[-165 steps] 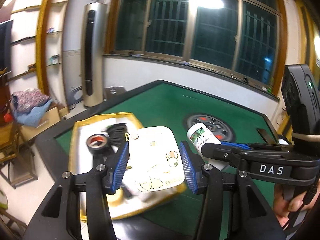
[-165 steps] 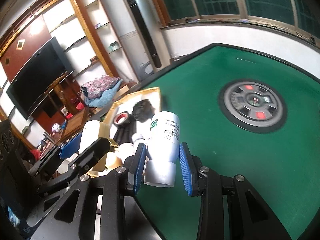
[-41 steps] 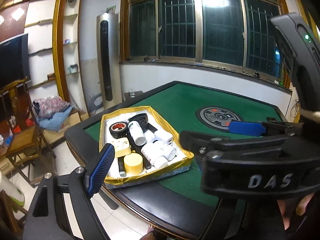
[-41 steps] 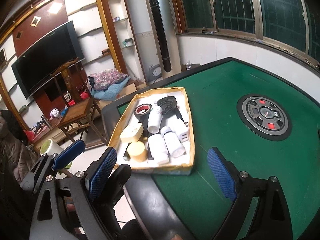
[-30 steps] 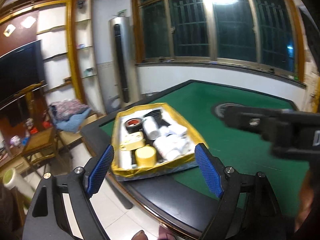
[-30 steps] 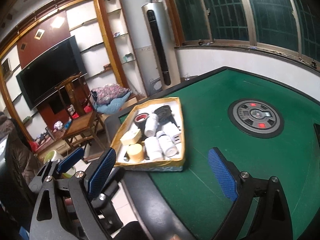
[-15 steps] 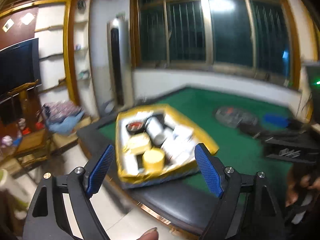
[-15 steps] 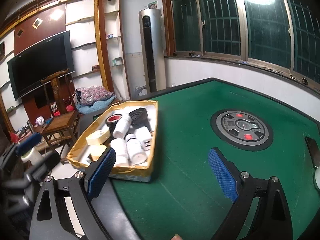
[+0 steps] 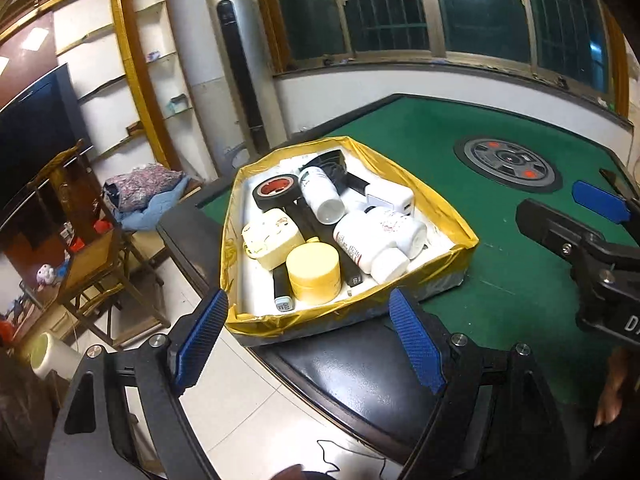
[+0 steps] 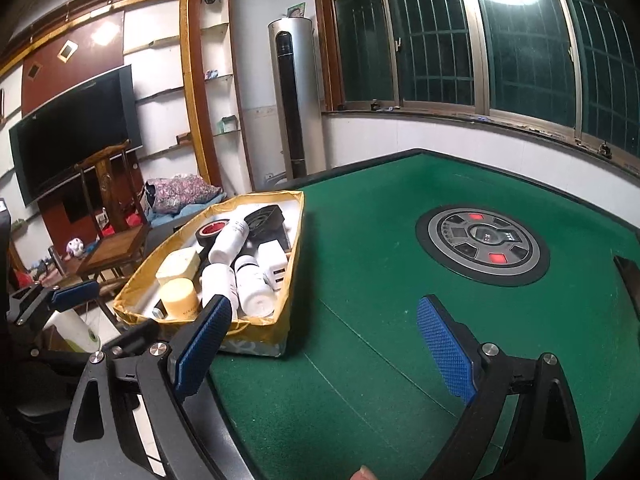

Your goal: Organize rigid objects

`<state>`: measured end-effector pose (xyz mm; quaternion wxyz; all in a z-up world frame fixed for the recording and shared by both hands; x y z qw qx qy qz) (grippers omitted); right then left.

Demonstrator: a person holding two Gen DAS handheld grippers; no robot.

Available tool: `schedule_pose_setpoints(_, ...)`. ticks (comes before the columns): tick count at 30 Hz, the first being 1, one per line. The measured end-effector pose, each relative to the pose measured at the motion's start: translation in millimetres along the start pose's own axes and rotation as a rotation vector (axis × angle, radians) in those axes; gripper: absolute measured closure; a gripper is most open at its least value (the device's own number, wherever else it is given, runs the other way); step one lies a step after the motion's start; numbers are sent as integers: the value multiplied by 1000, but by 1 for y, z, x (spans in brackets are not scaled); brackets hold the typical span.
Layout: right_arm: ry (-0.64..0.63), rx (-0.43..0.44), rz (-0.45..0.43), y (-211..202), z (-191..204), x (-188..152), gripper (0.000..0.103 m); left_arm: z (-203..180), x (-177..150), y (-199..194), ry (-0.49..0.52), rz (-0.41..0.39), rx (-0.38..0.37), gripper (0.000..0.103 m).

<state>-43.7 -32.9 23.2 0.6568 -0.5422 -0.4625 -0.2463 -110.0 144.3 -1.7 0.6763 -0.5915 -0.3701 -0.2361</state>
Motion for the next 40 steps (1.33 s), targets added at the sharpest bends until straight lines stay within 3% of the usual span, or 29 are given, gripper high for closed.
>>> schedule_pose_setpoints(2, 1, -3, 2, 1, -1, 0, 12, -3, -2, 1, 2, 5, -26, 19)
schedule_pose_setpoints(40, 25, -27, -23, -2, -7, 7, 12, -23, -5, -18, 68, -53, -27, 19)
Point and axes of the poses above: each gripper's, at about its wrist camera, not at the fingertips, and y roughly the way its jaws point, z to its left, x to its top, the point moved 7 cm from there along y, roughly the way its jaws point, and after that the axes turned 13 degrees about -x, right-handed, at the moved point
